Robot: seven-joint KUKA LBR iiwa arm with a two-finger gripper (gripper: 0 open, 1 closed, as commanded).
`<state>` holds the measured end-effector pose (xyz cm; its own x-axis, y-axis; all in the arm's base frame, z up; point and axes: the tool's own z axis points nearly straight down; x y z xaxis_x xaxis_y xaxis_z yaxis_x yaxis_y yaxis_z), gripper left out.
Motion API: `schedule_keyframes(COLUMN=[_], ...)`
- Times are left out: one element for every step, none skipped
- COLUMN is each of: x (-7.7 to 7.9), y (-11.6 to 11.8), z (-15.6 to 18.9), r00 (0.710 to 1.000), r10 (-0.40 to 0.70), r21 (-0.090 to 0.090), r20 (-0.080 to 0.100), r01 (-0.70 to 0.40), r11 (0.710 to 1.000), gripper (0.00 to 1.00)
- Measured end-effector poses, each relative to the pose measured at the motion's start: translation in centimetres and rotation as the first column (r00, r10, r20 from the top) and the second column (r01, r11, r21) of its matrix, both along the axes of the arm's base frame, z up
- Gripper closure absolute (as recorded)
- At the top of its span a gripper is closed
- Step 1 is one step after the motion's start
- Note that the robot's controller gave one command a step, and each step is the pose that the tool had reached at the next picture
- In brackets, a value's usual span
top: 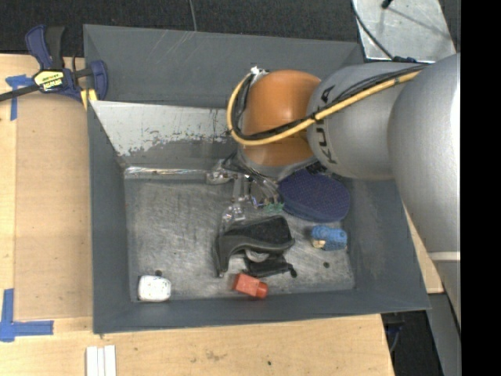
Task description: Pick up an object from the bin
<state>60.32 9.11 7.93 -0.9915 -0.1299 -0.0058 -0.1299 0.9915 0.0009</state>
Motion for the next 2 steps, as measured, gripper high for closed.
schedule_keyframes(x=[-2.6, 1.5], y=[-8.7, -18.7], z=[3.2, 2.4], r00=[0.979, 0.991], r10=[-0.202, -0.133], r21=[-0.002, -0.004], r20=[0.002, 0.002], r01=[0.202, 0.133], r11=[0.979, 0.991], gripper=[0.00, 0.00])
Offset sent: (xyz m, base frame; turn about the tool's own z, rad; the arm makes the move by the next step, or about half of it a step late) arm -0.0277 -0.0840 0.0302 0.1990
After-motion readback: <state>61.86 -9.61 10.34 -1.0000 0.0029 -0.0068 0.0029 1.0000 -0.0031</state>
